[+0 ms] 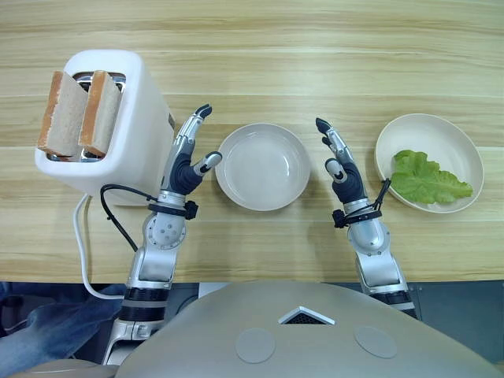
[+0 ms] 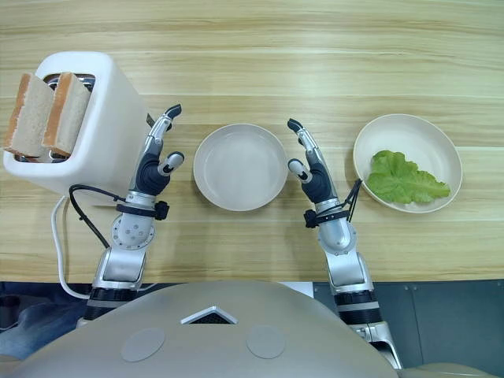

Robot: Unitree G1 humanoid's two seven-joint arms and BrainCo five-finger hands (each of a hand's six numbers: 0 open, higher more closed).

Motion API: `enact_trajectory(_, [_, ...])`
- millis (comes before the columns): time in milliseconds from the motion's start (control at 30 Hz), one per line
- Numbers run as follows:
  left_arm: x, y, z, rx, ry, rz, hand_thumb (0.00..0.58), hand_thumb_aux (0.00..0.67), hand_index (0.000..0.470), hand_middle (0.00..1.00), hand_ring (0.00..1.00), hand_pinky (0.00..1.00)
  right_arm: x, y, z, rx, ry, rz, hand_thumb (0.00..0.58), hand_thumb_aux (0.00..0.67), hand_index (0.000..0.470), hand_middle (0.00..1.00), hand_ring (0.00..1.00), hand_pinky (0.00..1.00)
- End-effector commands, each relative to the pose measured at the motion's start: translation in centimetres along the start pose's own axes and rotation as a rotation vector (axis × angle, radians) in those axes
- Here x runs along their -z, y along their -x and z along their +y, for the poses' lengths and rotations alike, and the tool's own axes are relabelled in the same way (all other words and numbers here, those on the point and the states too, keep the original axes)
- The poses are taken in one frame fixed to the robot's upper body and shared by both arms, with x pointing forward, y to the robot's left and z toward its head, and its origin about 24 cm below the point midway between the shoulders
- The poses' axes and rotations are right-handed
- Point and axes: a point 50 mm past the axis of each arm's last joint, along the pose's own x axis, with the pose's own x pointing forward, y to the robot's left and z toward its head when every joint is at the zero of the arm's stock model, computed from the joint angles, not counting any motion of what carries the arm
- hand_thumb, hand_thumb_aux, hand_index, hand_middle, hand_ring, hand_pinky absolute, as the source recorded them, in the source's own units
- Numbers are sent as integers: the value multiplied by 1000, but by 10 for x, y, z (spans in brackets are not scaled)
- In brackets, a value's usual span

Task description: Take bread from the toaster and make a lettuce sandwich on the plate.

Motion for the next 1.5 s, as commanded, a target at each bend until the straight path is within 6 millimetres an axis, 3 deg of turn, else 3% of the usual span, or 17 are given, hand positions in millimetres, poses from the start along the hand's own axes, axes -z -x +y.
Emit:
enact_trajectory(33, [-36, 0, 25, -92, -21, -125, 0, 0, 0, 0, 0, 0, 0, -2, 1, -14, 9, 5, 0, 0, 0, 0, 0, 0])
enact_trajectory(100, [-65, 3, 49, -161, -134, -222, 0, 0, 0, 0, 0, 0, 0, -2, 2, -12, 8, 8, 0, 0, 0, 0, 0, 0])
enact_trajectory(167, [-87, 9, 77, -242, -351, -270, 0, 0, 0, 0, 0, 0, 1, -2, 3, -11, 8, 12, 0, 0, 0, 0, 0, 0])
enact_trajectory(267, [-103, 26, 124, -418, -675, -211, 0, 0, 0, 0, 0, 0, 1, -3, 5, -10, 6, 13, 0, 0, 0, 0, 0, 0])
enact_trajectory(333, [-94, 37, 149, -491, -820, -98, 0, 0, 0, 0, 0, 0, 1, -3, 6, -7, 4, 14, 0, 0, 0, 0, 0, 0])
enact_trajectory(467, [-54, 60, 185, -487, -997, 202, 0, 0, 0, 0, 0, 0, 2, -2, 7, 3, 1, 20, 0, 0, 0, 0, 0, 0])
enact_trajectory(600, [-32, 68, 191, -414, -1055, 317, 0, 0, 0, 0, 0, 0, 3, 2, 5, 26, 5, 31, 0, 0, 0, 0, 0, 0])
enact_trajectory(767, [-8, 68, 182, -326, -1008, 376, 0, 0, 0, 0, 0, 0, 6, 8, 0, 58, 13, 49, 0, 0, 0, 0, 0, 0])
enact_trajectory(833, [-2, 67, 177, -306, -984, 385, 58, 34, 24, 0, 0, 0, 7, 9, -1, 67, 15, 55, 0, 0, 0, 0, 0, 0])
enact_trajectory(867, [1, 65, 175, -299, -977, 387, 175, 110, 77, 0, 0, 0, 7, 10, -2, 71, 16, 58, 0, 0, 0, 0, 0, 0])
enact_trajectory(900, [4, 64, 173, -290, -976, 393, 258, 171, 120, 0, 0, 0, 8, 11, -2, 74, 17, 60, 0, 0, 0, 0, 0, 0])
enact_trajectory(933, [8, 64, 172, -277, -978, 405, 482, 394, 276, 0, 0, 0, 8, 11, -2, 77, 18, 61, 0, 0, 0, 0, 0, 0])
enact_trajectory(967, [13, 64, 171, -265, -976, 421, 536, 486, 341, 0, 0, 0, 8, 12, -3, 82, 19, 63, 0, 0, 0, 0, 0, 0])
enact_trajectory(1000, [16, 63, 171, -259, -979, 429, 545, 504, 354, 0, 0, 0, 9, 12, -4, 87, 20, 65, 0, 0, 0, 0, 0, 0])
enact_trajectory(1067, [20, 62, 169, -256, -980, 434, 580, 670, 470, 0, 0, 0, 9, 13, -6, 94, 22, 68, 0, 0, 0, 0, 0, 0])
enact_trajectory(1267, [14, 58, 169, -321, -947, 379, 580, 670, 470, 0, 0, 0, 11, 13, -5, 96, 22, 73, 0, 0, 0, 0, 0, 0])
enact_trajectory(1500, [-22, 50, 179, -526, -873, 193, 580, 670, 470, 0, 0, 0, 11, 13, -5, 95, 21, 70, 0, 0, 0, 0, 0, 0])
